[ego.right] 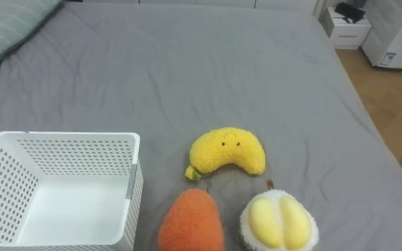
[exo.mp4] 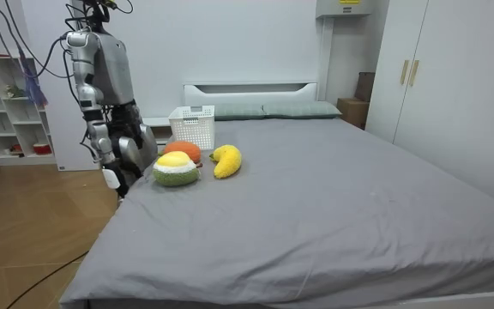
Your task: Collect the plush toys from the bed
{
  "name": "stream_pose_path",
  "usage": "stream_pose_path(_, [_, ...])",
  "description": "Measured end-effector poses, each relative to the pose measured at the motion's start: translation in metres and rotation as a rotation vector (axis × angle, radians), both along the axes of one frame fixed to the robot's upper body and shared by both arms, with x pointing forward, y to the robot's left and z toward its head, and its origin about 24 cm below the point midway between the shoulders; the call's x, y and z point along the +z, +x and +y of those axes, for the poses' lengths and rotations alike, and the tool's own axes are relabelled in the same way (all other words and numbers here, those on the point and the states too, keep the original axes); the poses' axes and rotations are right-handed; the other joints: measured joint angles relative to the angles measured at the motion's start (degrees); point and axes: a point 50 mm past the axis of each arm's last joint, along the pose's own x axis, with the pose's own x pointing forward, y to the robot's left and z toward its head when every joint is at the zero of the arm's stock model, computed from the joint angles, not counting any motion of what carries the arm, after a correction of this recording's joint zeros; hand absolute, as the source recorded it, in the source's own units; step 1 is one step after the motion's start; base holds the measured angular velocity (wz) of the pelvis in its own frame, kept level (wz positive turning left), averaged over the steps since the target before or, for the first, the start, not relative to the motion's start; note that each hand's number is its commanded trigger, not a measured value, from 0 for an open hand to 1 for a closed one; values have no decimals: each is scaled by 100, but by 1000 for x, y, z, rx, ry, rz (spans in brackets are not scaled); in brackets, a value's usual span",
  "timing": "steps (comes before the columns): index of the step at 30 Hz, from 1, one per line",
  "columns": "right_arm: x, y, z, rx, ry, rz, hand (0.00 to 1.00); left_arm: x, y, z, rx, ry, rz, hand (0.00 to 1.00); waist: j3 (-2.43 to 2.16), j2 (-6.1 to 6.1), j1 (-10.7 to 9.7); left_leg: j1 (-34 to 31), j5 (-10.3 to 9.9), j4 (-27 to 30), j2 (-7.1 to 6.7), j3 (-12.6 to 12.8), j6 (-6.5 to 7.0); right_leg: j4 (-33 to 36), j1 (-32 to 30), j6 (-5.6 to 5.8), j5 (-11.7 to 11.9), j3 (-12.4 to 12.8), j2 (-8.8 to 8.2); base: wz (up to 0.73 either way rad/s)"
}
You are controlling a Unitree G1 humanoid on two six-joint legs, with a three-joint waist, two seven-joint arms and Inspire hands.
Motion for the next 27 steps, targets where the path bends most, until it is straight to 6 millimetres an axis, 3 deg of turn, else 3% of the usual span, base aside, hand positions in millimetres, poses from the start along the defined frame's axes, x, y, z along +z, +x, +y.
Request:
stream_pose_path(4, [1, -12, -3, -144, -11, 17, 0, 1, -4, 5, 18, -2, -1, 0, -8, -32, -75, 26, 0, -8, -1, -9, 0, -1, 46, 1, -2, 13, -3, 0])
stream_pose_path(9, [4, -28, -16, -403, -56, 33, 0, 5, -9, 17, 124, 37, -24, 0, -5, -123, -337, 62, 0, -32, -2, -20, -2, 2, 85, 8, -36, 17, -28, 1])
stream_pose_path(12, [9, -34, -32, -546, -103, 42, 0, 9, 2, 29, 207, 70, -103, 0, -18, -185, -431, 98, 4, -56, -2, -7, -3, 23, 87, 3, -35, 43, -31, -6])
stream_pose_path(15, [19, -23, -64, -587, -195, 15, 0, 13, 7, 45, 214, 103, -129, 0, -44, -233, -535, 141, 7, -75, -5, 45, -4, 45, 81, 3, -32, 130, -18, -15])
stream_pose_path(17, [30, 2, -90, -562, -301, -31, 0, 14, 3, 45, 220, 96, -125, 0, -40, -260, -520, 127, 8, -88, 8, 177, -3, 151, -41, 1, -26, 160, -7, -27])
stream_pose_path(20, [43, 35, -109, -509, -413, -108, 0, 15, 1, 48, 218, 101, -128, 0, -40, -336, -517, 105, 10, -86, 17, 181, -3, 130, -73, -10, -17, 171, 12, -4])
stream_pose_path(21, [46, 42, -112, -495, -432, -127, 0, 15, 2, 49, 217, 102, -135, 0, -41, -343, -516, 102, 11, -86, 17, 181, -5, 130, -87, -10, -17, 175, 14, 0])
stream_pose_path(25, [80, 101, -130, -375, -595, -307, 0, 16, 6, 49, 196, 104, -154, 0, -45, -368, -500, 58, 22, -76, 14, 181, -8, 150, -149, -8, -15, 167, 9, 1])
stream_pose_path(27, [95, 119, -132, -330, -662, -379, 0, 16, 10, 48, 189, 101, -171, 0, -59, -374, -419, 15, 22, -77, 18, 182, -10, 125, -173, -6, -11, 169, 20, 3])
